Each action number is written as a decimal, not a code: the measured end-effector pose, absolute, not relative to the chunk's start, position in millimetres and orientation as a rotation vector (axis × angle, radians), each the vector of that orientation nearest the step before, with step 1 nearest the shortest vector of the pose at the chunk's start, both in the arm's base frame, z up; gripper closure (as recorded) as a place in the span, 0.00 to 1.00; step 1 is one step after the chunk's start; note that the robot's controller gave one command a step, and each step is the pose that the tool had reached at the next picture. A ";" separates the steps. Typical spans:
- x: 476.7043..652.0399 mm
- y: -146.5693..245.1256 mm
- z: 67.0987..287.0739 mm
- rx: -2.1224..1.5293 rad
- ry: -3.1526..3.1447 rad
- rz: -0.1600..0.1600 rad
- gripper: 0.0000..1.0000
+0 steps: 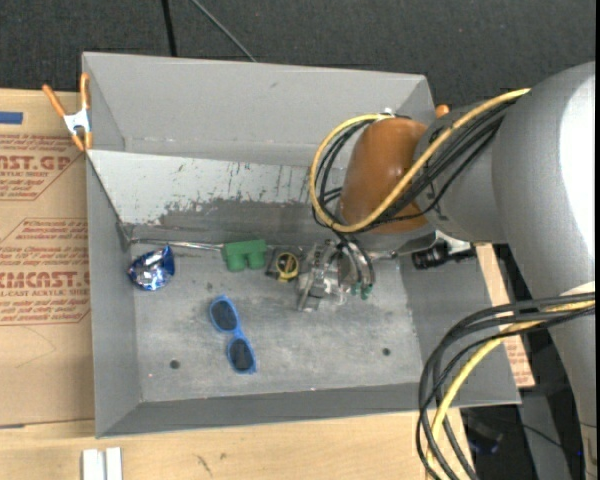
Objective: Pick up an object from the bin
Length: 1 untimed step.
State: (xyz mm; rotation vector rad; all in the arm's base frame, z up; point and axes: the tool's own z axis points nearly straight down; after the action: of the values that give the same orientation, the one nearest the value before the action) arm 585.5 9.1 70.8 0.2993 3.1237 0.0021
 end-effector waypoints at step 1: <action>569.2 17.2 71.1 0.276 3.124 0.001 1.00</action>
Offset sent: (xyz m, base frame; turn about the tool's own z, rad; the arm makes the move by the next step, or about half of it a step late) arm -0.0173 0.0078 -0.0008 -0.0145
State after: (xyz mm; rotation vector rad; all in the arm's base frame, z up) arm 569.2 17.2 71.1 0.2762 3.1240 0.0006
